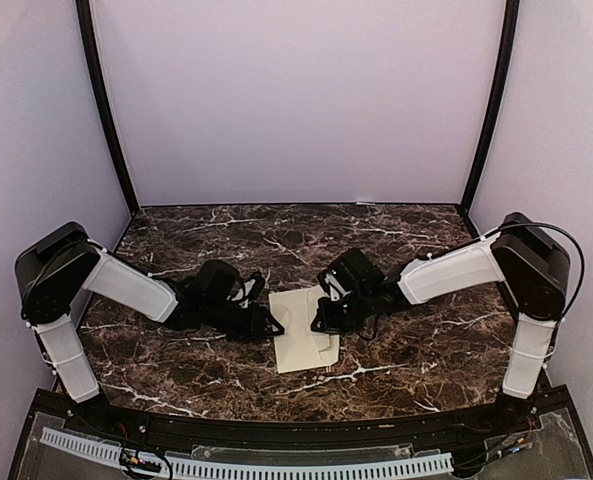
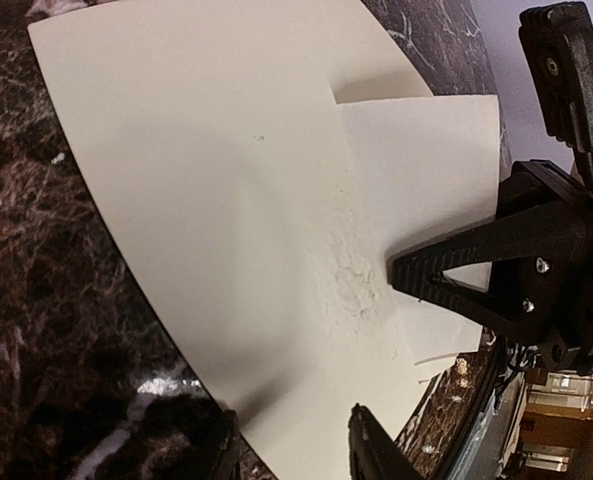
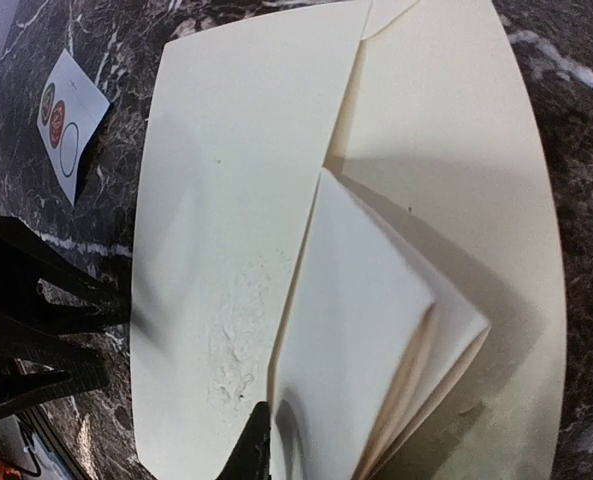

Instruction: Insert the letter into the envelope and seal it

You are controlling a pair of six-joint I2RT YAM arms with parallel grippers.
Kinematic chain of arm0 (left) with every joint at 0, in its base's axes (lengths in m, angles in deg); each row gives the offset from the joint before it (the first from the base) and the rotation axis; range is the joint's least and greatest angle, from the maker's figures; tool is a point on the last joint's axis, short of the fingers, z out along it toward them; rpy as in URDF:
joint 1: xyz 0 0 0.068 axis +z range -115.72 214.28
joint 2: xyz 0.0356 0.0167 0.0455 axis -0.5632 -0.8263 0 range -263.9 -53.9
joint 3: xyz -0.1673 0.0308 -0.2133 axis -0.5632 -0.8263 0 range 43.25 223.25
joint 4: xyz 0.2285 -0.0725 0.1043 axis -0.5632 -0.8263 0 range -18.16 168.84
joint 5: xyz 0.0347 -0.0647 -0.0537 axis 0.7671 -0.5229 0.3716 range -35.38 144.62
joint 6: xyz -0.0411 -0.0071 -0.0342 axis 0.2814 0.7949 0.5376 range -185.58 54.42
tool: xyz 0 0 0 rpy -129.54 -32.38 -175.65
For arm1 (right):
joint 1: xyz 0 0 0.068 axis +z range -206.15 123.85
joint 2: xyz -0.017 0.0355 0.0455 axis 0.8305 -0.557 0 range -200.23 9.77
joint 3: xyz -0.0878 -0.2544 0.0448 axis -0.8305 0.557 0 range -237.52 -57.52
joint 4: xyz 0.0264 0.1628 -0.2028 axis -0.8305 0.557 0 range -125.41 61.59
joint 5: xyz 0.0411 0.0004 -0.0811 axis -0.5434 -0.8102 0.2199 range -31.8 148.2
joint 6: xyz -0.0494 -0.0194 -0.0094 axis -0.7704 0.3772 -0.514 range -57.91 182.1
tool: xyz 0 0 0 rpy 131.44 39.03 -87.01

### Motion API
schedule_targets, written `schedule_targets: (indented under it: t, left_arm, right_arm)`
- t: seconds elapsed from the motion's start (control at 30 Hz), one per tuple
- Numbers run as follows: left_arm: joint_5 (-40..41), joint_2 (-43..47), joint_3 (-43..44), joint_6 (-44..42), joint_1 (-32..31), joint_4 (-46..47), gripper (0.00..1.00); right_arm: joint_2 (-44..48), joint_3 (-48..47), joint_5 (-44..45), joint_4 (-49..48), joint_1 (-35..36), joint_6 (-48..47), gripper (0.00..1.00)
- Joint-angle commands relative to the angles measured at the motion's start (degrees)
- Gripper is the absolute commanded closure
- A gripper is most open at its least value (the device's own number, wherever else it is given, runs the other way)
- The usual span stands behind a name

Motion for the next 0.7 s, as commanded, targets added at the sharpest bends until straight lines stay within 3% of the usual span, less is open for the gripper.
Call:
schedule_targets:
  t: [0.0,0.17,0.43,0.67]
  left_arm:
    - [3.41,1.87,-0.26,-1.49,-0.44,-3.88,0.63]
    - [5.18,4.00,-0.06,-2.50,-0.40,-6.04,0.61]
    - [6.00,5.04,0.36,-2.73,-0.42,-6.49,0.55]
    - [5.61,4.98,1.25,-2.36,-0.43,-5.70,0.53]
  right_arm:
    - [2.17,-1.88,2.21,3.46,-0.11,-1.54,0.83]
    - [4.85,-2.99,5.28,8.25,0.03,-2.90,0.65]
    - [7.52,-4.56,10.53,14.54,0.30,-5.10,0.48]
    - [8.85,-4.45,13.49,15.66,0.39,-5.62,0.46]
